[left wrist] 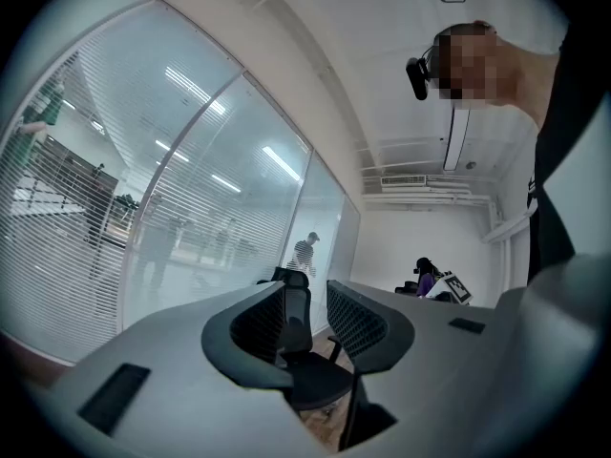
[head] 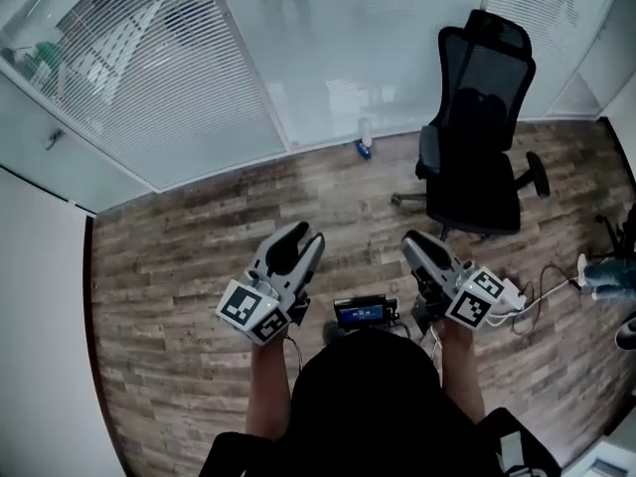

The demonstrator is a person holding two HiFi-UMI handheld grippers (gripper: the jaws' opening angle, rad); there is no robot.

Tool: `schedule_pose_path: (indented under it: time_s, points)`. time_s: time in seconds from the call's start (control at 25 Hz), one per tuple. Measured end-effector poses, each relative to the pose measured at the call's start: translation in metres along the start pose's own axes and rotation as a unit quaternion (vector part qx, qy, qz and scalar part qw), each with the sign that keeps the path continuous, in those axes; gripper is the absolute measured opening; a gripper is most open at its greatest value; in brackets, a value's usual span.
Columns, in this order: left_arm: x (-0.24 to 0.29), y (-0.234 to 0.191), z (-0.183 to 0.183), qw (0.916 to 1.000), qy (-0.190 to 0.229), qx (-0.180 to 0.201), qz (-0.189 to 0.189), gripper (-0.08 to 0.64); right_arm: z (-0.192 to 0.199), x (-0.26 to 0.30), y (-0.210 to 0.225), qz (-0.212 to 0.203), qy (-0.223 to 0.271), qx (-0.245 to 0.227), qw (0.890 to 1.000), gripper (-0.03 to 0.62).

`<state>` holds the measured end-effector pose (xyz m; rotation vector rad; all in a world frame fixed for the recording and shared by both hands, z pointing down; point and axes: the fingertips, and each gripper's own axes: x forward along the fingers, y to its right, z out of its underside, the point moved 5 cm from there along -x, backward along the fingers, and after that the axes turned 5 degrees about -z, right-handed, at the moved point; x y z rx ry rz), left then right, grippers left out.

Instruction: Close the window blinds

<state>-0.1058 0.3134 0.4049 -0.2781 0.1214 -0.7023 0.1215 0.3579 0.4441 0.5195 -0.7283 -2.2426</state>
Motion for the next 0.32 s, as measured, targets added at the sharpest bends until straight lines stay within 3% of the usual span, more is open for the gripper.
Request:
schedule_pose_path:
  time_s: [0.32]
  points:
    - [-0.0019,0.0029,0.0112,0.9999,0.003,-0.004,0.013,0.143,0.0078,-0.0073,-0.0013,0.002,-0.015,0.003,1.0,0.075]
